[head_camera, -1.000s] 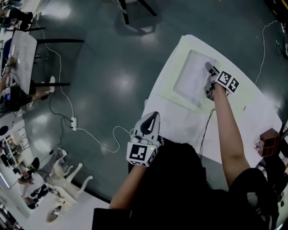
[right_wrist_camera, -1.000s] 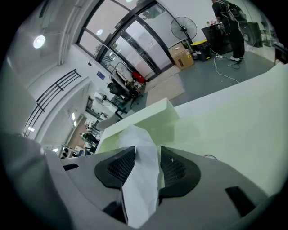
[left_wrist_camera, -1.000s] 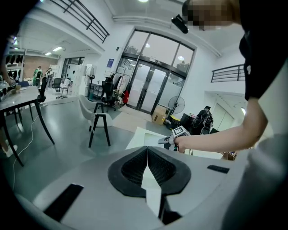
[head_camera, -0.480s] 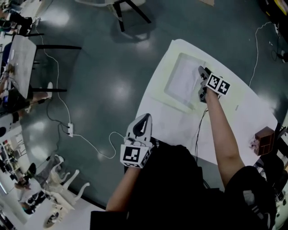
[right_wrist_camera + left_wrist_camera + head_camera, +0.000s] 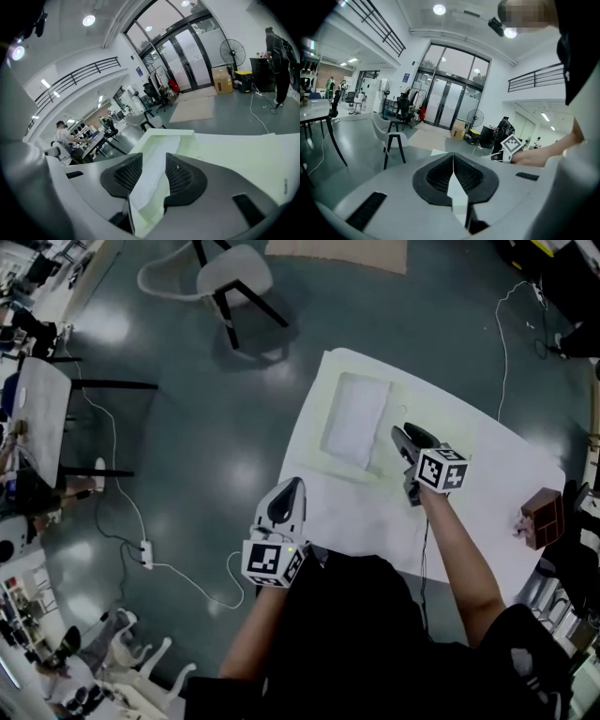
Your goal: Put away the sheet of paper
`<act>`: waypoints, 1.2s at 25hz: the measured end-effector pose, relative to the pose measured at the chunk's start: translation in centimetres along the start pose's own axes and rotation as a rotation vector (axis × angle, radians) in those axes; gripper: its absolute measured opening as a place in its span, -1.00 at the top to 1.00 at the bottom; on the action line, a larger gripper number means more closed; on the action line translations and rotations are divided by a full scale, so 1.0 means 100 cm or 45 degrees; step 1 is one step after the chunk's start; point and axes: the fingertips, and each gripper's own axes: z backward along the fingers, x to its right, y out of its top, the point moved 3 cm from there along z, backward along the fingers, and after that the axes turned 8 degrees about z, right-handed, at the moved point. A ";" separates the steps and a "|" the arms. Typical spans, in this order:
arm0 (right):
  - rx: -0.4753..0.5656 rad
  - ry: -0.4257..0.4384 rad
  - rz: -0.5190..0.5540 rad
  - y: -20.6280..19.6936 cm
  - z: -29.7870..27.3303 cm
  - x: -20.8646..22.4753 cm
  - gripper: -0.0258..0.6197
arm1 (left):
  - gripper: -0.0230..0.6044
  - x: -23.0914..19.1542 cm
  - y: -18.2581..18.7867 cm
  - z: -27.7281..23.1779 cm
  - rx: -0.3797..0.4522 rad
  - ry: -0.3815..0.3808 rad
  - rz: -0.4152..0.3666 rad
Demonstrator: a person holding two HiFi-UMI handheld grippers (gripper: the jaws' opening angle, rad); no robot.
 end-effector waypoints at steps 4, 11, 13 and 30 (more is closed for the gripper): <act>0.082 0.002 -0.052 0.001 0.045 -0.040 0.53 | 0.91 0.006 0.013 -0.003 -0.005 -0.114 -0.022; 0.339 -0.064 -0.084 0.021 0.137 -0.095 0.77 | 0.91 0.041 0.029 -0.003 -0.004 -0.341 -0.119; 0.403 -0.105 -0.037 0.029 0.158 -0.113 0.86 | 0.91 0.050 0.037 -0.003 0.008 -0.414 -0.133; 0.703 -0.450 0.193 0.051 0.234 -0.208 0.92 | 0.91 0.075 0.107 0.033 0.137 -0.674 -0.280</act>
